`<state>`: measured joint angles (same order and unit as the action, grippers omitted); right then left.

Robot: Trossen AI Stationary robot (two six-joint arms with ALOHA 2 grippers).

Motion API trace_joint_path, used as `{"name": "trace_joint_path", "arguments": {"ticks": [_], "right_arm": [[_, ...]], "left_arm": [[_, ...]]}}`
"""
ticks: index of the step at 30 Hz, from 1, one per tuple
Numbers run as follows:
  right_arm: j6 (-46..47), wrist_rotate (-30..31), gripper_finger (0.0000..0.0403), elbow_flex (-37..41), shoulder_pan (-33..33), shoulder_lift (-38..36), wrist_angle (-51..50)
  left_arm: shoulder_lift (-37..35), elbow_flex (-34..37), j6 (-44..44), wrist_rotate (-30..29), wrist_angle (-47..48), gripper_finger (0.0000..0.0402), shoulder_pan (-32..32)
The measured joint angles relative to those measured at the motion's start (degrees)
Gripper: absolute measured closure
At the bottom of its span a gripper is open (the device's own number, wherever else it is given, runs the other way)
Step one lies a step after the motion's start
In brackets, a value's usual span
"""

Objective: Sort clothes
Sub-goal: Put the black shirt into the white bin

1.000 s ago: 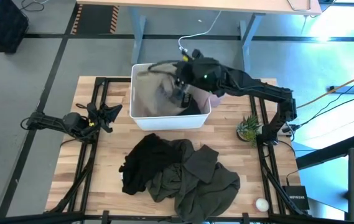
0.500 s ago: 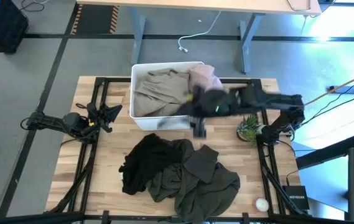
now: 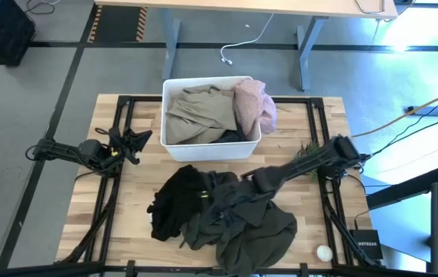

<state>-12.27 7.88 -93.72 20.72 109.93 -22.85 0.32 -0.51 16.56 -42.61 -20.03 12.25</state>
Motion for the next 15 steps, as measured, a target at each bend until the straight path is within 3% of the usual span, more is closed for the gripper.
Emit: {"name": "trace_joint_path", "arguments": {"ticks": [7, 12, 15], "right_arm": [[-0.3, -0.6, 0.0157, 0.1, -2.4, 9.6, 5.8], [-1.5, -2.1, 0.0159, 0.1, -4.9, 11.9, 5.6], [-1.5, -2.1, 0.0188, 0.0, -5.8, 11.9, 5.0]], "left_arm": [[0.0, 0.0, 0.0, 0.0, 0.0, 0.0398, 0.0], [0.0, 0.0, -0.1, 0.0, 0.0, 0.0398, 0.0], [0.0, 0.0, -0.5, 0.0, 0.0, 0.0398, 0.0]]}}
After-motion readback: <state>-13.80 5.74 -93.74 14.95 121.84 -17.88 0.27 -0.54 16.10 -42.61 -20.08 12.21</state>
